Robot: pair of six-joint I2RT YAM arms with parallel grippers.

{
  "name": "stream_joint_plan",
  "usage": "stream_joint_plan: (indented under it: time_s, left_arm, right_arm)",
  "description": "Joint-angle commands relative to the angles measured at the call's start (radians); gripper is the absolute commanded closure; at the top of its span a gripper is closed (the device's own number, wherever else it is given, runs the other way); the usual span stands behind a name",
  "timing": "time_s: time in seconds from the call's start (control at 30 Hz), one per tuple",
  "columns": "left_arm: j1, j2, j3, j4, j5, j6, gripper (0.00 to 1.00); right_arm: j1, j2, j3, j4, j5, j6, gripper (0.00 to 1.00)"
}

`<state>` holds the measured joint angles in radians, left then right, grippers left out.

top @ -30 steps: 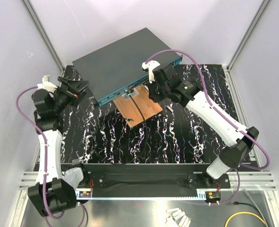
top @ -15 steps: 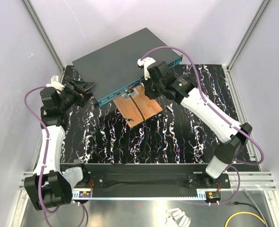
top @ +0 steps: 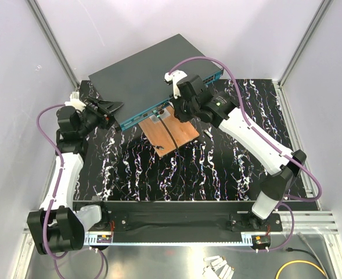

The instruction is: Insert the plug into the switch port

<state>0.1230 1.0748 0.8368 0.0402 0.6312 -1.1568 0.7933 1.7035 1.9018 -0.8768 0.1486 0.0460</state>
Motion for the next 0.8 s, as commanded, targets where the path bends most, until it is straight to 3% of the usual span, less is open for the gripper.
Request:
stream_joint_plan:
  time_s: [0.0,0.53,0.77]
  left_arm:
    - [-0.02,-0.012,-0.016,0.058,-0.022,-0.003,0.33]
    - [-0.066,-0.018,-0.019,0.073,-0.022,-0.004,0.38]
    - [-0.071,-0.026,-0.028,0.067,-0.025,-0.003,0.4]
  right_arm:
    - [0.018,0.01,0.04,0.004,0.023,-0.005,1.0]
    - [0.018,0.027,0.071,-0.01,0.082,-0.014,1.0]
    - [0.018,0.047,0.134,-0.108,0.065,-0.008,1.0]
